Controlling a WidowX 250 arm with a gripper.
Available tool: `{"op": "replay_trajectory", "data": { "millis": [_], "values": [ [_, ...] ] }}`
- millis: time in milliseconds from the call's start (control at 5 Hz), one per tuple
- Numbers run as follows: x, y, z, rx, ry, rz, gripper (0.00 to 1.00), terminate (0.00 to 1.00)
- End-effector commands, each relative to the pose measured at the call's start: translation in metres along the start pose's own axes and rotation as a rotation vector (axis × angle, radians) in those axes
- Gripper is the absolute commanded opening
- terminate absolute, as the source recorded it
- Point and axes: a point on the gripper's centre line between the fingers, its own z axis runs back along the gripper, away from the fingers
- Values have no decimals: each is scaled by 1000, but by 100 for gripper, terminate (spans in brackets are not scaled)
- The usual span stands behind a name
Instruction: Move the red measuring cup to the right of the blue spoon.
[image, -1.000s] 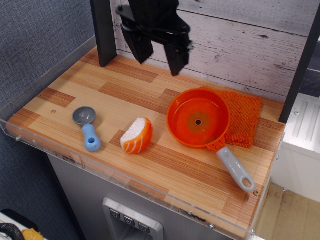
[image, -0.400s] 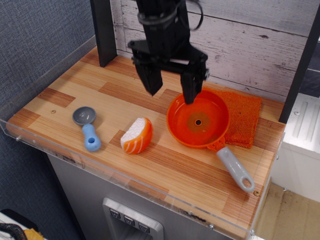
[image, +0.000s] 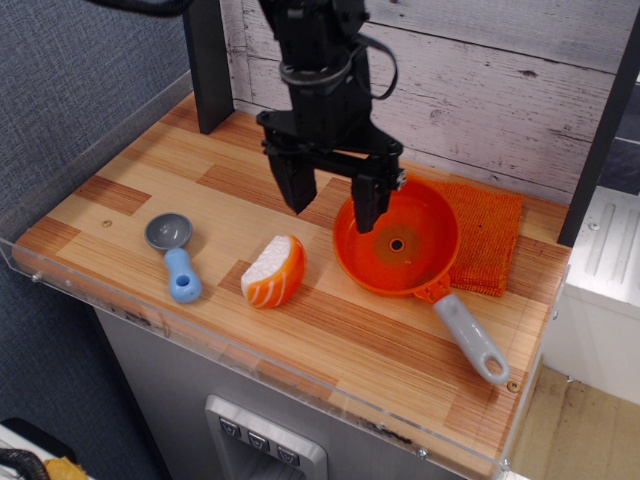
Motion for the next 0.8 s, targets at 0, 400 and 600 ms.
{"op": "replay_trajectory", "data": {
  "millis": [0,400,600],
  "values": [
    [16,5,-11,15,1,-3,100,0],
    [25,0,-30,17,21,-38,100,0],
    [22,-2,-32,39,15,-55,0,0]
  ]
}}
